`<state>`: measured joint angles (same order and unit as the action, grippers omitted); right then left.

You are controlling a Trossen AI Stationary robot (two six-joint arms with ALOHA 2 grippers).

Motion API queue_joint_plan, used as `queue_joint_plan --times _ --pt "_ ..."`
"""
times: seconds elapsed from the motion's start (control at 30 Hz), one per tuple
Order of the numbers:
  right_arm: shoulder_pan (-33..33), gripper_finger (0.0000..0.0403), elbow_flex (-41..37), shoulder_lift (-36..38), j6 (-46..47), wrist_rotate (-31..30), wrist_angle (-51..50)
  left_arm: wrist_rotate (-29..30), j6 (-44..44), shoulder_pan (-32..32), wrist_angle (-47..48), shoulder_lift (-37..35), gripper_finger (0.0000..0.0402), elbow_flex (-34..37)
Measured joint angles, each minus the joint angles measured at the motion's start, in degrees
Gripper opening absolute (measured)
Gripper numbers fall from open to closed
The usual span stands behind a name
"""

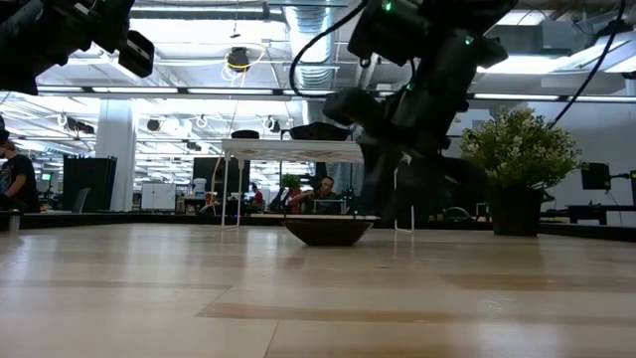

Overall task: Pick & Place Mini shaped plates
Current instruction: Stack the black leaf-shaped plate on top of the black leaf-shaped plates on the shelf

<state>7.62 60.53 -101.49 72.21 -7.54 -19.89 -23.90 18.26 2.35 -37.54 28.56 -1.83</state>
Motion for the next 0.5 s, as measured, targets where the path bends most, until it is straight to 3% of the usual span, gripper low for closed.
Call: queue_joint_plan --times 0.5 --pt "-0.29 0.0120 0.04 -1.69 2.02 -3.06 1.40 0.02 -0.02 0.00 -0.02 0.00 0.0097 0.00"
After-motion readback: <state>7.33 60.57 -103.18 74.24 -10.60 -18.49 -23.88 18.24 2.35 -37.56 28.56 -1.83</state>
